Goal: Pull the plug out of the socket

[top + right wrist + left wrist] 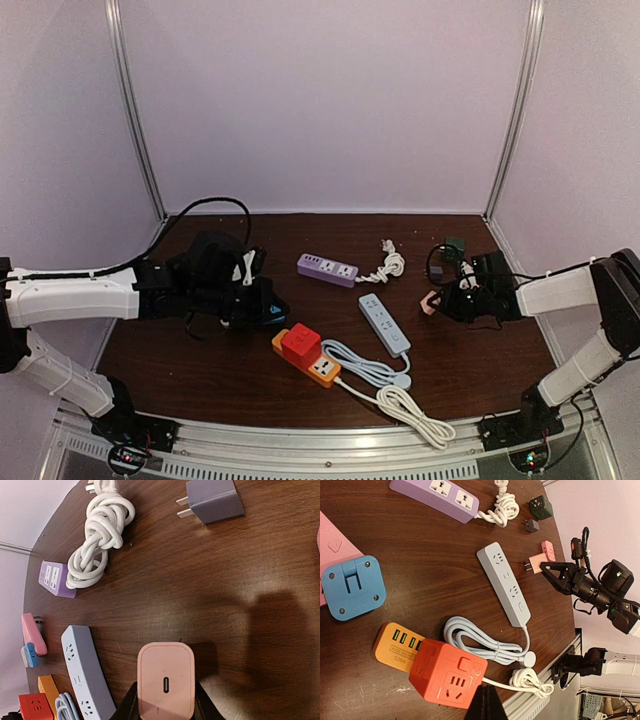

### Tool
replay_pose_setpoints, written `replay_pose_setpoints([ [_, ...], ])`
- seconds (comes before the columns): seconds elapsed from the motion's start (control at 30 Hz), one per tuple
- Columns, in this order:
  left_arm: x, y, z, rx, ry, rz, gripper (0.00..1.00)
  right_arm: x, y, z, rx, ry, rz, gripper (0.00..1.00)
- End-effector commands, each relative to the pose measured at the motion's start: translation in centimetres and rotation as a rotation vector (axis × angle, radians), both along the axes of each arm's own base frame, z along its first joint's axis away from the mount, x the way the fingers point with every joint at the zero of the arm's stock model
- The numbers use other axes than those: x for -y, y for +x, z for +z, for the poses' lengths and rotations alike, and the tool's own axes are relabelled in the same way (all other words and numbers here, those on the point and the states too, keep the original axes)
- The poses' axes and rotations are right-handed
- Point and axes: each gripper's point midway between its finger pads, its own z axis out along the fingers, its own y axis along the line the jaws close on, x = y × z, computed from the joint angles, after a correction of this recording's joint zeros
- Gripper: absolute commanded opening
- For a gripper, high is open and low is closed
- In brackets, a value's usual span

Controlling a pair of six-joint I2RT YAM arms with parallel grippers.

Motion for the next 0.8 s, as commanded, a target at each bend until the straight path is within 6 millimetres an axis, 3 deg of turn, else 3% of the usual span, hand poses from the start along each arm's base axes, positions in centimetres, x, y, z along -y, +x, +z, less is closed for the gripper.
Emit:
replay_pose_setpoints([
  [0.0,-0.3,0.3,0.5,0.032,-0.012,0.009,0.0,0.8,0.0,-0.3,-0.003,0.023,-0.013,0.33],
  [0.2,-0.4,0.3,0.2,0.029,-0.01,0.012,0.0,2.2,-0.3,-0.4,-0.013,-0.037,-0.03,0.56],
  [0.57,-0.4,0.2,-0.2,0.026,-0.008,0.01,0.0,3.8,-0.5,1.9,0.021,-0.169,-0.026,0.8],
  [0.77,-0.6,0.2,-0.4,0.025,-0.007,0.016,0.0,2.0,-0.9,4.9,0.104,-0.23,0.055,0.92],
])
